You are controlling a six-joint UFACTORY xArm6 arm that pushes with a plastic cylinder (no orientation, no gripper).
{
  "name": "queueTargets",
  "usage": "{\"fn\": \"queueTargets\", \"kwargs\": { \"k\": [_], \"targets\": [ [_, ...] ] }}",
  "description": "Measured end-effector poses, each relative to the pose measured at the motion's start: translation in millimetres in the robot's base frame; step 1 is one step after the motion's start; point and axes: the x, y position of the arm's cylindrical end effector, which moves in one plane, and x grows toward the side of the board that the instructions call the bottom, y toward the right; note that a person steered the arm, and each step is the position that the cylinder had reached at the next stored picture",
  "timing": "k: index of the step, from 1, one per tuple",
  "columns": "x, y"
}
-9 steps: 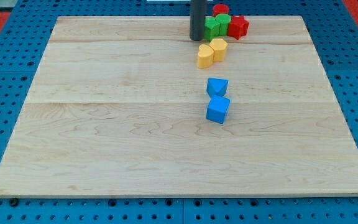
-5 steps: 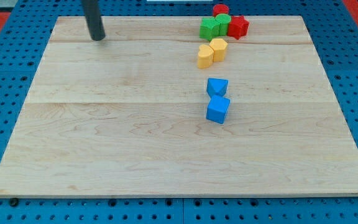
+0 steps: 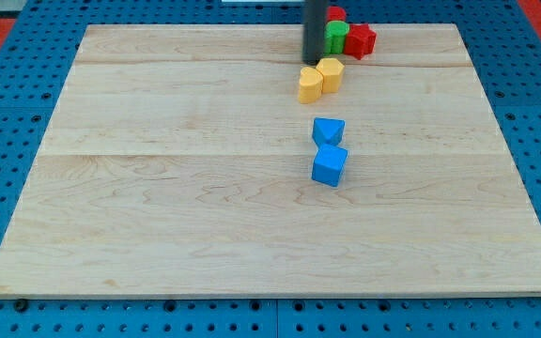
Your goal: Push the yellow hexagon and yellow heart into the blue triangle and blue cube
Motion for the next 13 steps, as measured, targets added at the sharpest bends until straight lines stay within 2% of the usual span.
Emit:
{"fn": "queueTargets", "kwargs": {
  "k": [1, 2, 4, 5, 6, 7, 9, 10, 11, 13],
  "targets": [
    [29.2, 9.5],
    [77.5, -0.8],
    [119.1, -12.9],
    [93.3, 22.5],
    [53.6, 26.0],
    [45.3, -10.1],
    [62.0, -53.5],
    [39.6, -66.0],
    [50.4, -101.4],
    [104.8, -105.5]
  ]
}}
